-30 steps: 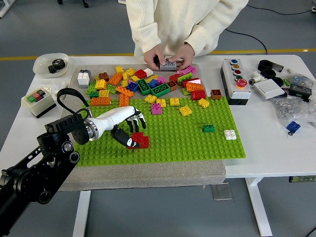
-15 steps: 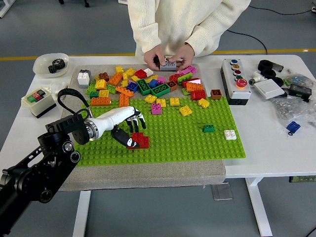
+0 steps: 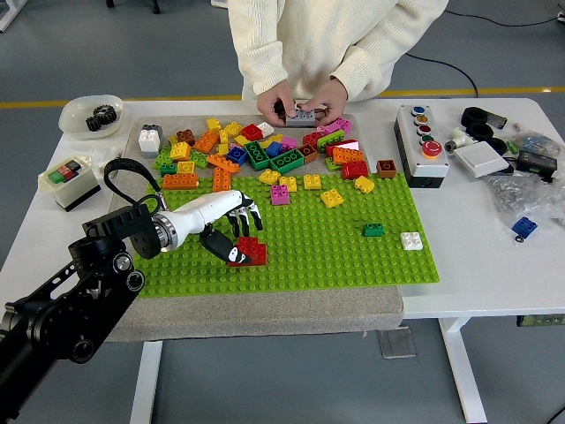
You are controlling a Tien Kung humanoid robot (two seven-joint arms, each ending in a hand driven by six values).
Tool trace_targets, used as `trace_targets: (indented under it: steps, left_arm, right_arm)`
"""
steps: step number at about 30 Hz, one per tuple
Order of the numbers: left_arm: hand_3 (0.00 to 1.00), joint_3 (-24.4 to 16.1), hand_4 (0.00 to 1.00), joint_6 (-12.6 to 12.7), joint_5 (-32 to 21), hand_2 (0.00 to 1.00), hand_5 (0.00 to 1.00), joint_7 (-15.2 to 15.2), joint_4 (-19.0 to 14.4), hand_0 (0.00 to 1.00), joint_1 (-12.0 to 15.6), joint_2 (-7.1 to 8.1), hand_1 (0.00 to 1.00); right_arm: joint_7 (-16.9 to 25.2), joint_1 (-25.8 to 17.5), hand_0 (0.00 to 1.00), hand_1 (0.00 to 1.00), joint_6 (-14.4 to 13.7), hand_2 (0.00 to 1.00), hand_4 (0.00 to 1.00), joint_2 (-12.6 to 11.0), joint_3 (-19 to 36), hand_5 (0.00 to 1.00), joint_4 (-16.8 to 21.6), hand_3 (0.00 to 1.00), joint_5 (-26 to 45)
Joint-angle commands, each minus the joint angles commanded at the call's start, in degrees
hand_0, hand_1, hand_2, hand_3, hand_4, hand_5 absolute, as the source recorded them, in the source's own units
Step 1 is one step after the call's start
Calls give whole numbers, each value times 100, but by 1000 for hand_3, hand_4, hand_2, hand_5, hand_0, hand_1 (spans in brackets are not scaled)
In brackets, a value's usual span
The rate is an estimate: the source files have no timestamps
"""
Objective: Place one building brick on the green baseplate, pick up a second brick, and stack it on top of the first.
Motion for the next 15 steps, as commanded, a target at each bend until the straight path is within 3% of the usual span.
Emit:
trace_targets:
  steps: [15]
  left_arm:
    - [527,40,958,-61,65,455,2,-39,13,572,17,9,445]
  right_arm:
    - [8,-10,748,656,5,726,856,1,1,339,0,615,-30]
